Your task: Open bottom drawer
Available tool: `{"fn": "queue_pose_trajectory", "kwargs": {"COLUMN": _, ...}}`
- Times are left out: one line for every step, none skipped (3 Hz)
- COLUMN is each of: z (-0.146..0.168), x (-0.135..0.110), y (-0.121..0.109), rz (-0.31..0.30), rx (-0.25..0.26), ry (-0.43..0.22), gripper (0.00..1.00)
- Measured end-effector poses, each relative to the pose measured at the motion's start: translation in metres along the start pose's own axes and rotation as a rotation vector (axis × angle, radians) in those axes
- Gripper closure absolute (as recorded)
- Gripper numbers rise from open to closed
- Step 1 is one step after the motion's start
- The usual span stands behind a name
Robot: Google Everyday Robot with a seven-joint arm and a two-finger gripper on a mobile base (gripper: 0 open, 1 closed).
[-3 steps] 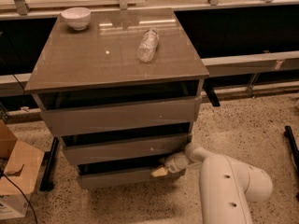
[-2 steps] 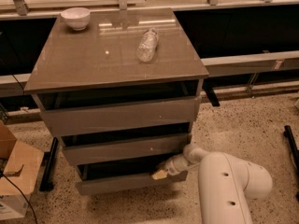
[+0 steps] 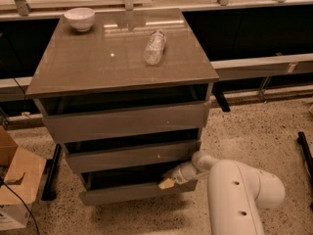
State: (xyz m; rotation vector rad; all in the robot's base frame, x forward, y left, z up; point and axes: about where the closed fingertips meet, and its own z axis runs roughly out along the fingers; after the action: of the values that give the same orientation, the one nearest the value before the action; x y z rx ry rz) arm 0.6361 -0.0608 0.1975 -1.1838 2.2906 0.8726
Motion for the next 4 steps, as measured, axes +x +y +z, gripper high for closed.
{"fn": "queue_pose_trajectory", "kwargs": {"z": 0.000, "x": 0.000, "y": 0.000, "rz": 0.000, "rx": 0.000, "ry": 0.000, "gripper": 0.18}}
{"fn": "queue_pose_trajectory", "kwargs": {"z": 0.000, "x": 0.002, "y": 0.001, "rz": -0.009, "rx": 0.002, "ry": 0.023, "gripper": 0.00}}
{"fn": "queue_pose_trajectory", "kwargs": {"z": 0.001, "x": 0.013, "y": 0.001, "rz": -0.047, "rx": 0.020, "ry": 0.130, "gripper": 0.00}}
{"fn": "queue_pose_trajectory", "kwargs": {"z": 0.002, "x": 0.032, "y": 0.011, "rz": -0.096, "rx": 0.006, "ry": 0.287, "gripper": 0.19}}
